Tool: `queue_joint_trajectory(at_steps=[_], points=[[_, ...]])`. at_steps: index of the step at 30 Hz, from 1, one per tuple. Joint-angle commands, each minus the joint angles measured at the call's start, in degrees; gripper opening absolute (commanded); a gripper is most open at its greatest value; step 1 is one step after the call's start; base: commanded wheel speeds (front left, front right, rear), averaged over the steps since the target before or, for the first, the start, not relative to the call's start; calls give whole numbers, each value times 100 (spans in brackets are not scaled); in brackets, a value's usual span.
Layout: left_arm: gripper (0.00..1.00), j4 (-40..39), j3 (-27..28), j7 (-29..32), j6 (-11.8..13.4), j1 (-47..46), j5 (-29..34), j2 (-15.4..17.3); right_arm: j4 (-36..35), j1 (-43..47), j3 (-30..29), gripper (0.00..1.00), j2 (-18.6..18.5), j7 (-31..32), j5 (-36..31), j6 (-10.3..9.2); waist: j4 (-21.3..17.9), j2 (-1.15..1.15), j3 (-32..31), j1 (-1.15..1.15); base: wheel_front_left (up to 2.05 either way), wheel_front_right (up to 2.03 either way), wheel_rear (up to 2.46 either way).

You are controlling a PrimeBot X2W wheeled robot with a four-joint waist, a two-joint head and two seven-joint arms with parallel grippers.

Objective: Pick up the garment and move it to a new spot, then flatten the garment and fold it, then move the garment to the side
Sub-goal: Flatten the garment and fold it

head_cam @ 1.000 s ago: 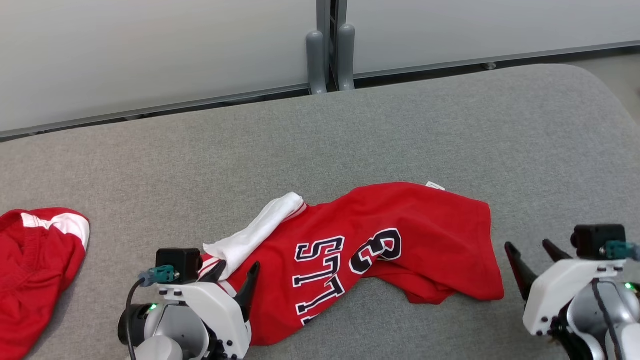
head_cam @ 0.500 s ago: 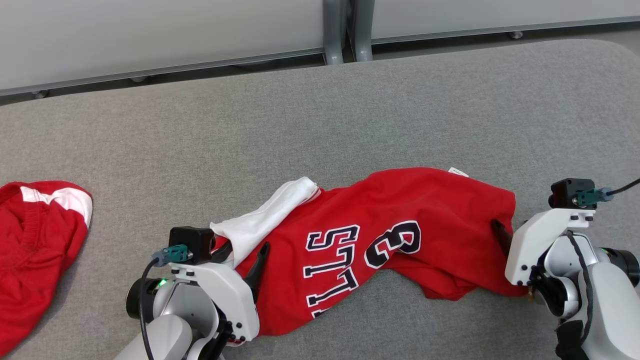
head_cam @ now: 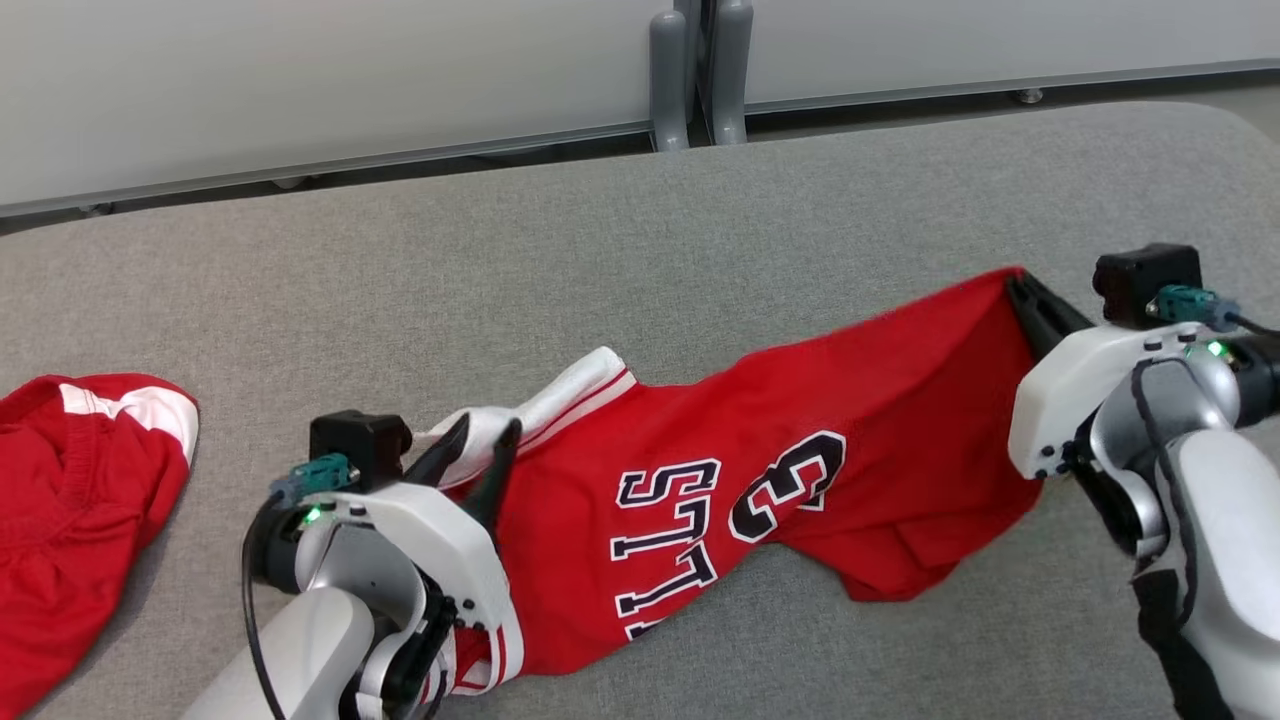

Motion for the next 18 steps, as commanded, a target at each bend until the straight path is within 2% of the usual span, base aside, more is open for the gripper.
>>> queue_joint_trajectory(at_steps=[1,3,6,7,9,13,18], points=[[0,-91,86,-143,-45,-153,23,49,-113,-126,104,0,-200,-195,41,-1,-8,0,-58,0,0,0,0],[0,-228,151,-277,-83,-173,42,88,-335,-203,357,0,-467,-483,122,0,-2,0,-112,0,0,0,0],[0,-535,186,-292,-100,-49,-1,182,-683,-70,378,0,-810,-821,319,0,15,0,-187,0,0,0,0],[0,-645,149,-211,-96,50,-28,234,-751,128,357,0,-913,-762,434,0,32,0,-210,0,0,0,0],[0,-746,108,-120,-85,167,-90,281,-828,344,402,0,-1018,-619,592,0,48,0,-229,0,0,0,0],[0,-1107,9,343,68,711,-366,483,-1231,1231,291,0,-1416,191,1097,0,55,0,-236,0,0,0,0],[0,-1290,-23,630,230,1199,-623,607,-1590,2150,673,0,-1772,982,1518,0,-5,0,-187,0,0,0,0]])
